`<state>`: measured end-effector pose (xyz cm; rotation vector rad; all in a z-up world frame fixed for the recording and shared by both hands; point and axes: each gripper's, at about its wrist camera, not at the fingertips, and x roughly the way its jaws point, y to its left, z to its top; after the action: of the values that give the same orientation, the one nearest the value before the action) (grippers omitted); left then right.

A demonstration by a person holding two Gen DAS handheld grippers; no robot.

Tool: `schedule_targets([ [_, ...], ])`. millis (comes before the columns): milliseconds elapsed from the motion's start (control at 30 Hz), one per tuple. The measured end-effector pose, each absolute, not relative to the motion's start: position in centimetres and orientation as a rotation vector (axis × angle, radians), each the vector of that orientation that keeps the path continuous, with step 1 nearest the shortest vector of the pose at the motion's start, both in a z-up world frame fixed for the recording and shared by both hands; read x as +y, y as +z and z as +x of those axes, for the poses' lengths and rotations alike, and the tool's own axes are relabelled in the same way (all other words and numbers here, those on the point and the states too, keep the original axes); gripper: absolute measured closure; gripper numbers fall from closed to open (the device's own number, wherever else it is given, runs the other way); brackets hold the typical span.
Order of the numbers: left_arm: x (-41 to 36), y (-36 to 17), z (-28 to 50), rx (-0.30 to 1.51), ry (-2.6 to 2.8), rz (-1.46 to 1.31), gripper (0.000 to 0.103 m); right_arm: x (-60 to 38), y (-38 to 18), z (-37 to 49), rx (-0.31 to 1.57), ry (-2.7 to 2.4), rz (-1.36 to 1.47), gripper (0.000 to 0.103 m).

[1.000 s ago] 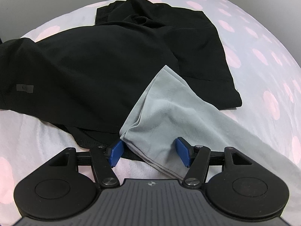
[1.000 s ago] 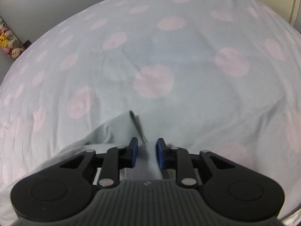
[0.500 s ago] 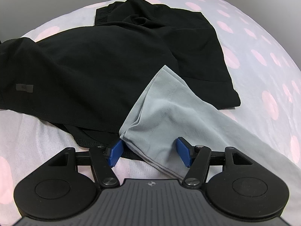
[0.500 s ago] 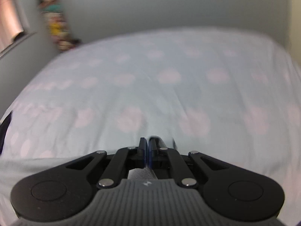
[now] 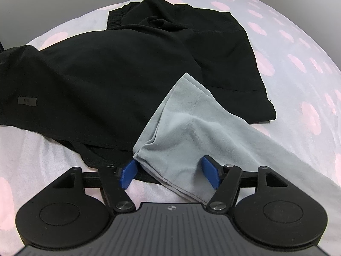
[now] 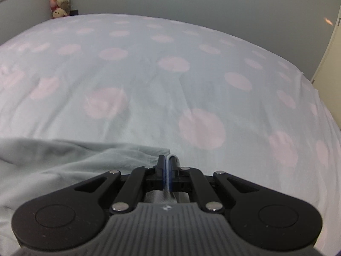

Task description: Fold clothes

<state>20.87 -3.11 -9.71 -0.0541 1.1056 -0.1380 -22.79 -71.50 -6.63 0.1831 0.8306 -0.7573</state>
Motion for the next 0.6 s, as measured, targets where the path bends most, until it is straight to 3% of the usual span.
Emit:
schedule_targets([
  [167,-3.0,-9.7,20.9,1.103,-0.138,-0.056,0.036,-71.6,-5.9,-22.5,0.847,-0.794,0.185,0.091],
  [367,-1.7,-9.6,20.5,1.078,-0.161,-0.148,0.036,-69.5,-2.3,-24.8,0.741,-0.884,0.254,0.088],
  [467,-0.7,-9.5,20.2,1.057,-0.170,-0.220,0.036,-66.5,-1.1,-26.0,0.685,-0.878,0.331,0.080],
  [600,1.3,-9.5,19.8,1.030,-0.188,-0.346,0.040,-60.2,-2.1,-25.2,0.660,-0.835,0.406,0.079],
])
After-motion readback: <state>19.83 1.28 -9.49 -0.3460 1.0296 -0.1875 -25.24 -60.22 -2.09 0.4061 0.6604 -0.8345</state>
